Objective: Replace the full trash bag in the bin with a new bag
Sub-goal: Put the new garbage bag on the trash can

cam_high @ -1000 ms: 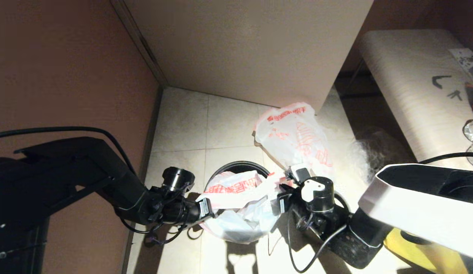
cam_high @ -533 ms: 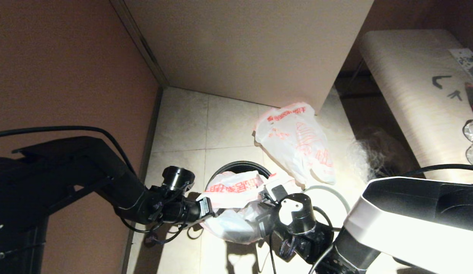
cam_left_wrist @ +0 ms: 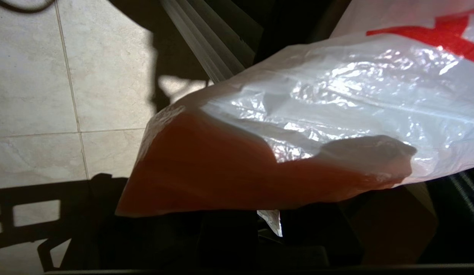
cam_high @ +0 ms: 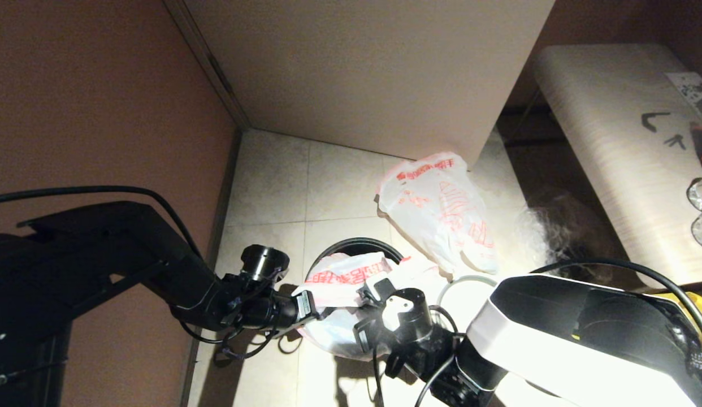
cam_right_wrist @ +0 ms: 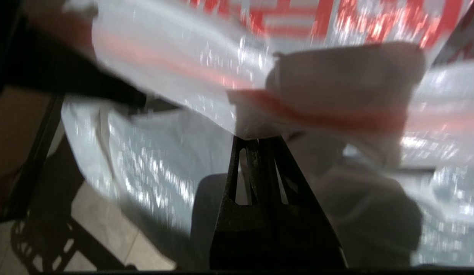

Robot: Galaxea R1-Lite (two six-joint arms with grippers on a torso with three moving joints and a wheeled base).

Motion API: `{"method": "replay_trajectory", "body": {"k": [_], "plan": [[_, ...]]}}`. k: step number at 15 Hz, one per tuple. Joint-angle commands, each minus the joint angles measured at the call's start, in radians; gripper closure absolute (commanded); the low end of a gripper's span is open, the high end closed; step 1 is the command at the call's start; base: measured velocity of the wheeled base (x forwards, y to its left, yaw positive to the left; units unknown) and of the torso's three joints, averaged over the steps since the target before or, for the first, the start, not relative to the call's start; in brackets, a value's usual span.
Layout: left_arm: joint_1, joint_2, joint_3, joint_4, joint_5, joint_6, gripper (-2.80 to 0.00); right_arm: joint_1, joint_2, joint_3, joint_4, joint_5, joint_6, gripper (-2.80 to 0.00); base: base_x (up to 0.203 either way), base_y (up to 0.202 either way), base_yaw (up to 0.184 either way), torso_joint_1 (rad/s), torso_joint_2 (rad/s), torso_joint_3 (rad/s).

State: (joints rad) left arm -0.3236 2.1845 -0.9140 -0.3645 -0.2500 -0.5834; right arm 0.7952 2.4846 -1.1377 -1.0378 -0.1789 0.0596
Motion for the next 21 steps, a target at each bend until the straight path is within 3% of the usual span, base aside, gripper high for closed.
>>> {"method": "replay_trajectory", "body": {"k": [1, 8, 12, 17, 19, 21], "plan": [[0.000, 0.003, 0.001, -0.001, -0.002, -0.003, 0.00, -0.004, 0.022, -0.085, 0.011, -0.001, -0.001, 0.00, 0.000, 0.000, 0.000, 0.000, 0.00, 0.000], [-0.017, 0.006, 0.004, 0.001, 0.000, 0.003, 0.00, -0.078, 0.026, -0.361, 0.168, 0.030, -0.011, 0.00, 0.000, 0.000, 0.000, 0.000, 0.00, 0.000], [-0.039, 0.003, 0.015, 0.001, 0.001, 0.014, 0.00, -0.093, 0.026, -0.391, 0.171, 0.044, -0.015, 0.00, 0.000, 0.000, 0.000, 0.000, 0.00, 0.000], [-0.052, -0.002, 0.043, -0.003, -0.011, 0.069, 0.00, -0.118, 0.028, -0.396, 0.171, 0.064, -0.043, 0.00, 0.000, 0.000, 0.000, 0.000, 0.00, 0.000], [-0.060, -0.002, 0.063, -0.007, -0.017, 0.128, 0.00, -0.133, 0.030, -0.395, 0.171, 0.067, -0.053, 0.00, 0.000, 0.000, 0.000, 0.000, 0.00, 0.000], [-0.061, 0.001, 0.063, -0.007, -0.015, 0.132, 0.00, -0.145, 0.040, -0.395, 0.171, 0.080, -0.055, 0.00, 0.000, 0.000, 0.000, 0.000, 0.00, 0.000]]}}
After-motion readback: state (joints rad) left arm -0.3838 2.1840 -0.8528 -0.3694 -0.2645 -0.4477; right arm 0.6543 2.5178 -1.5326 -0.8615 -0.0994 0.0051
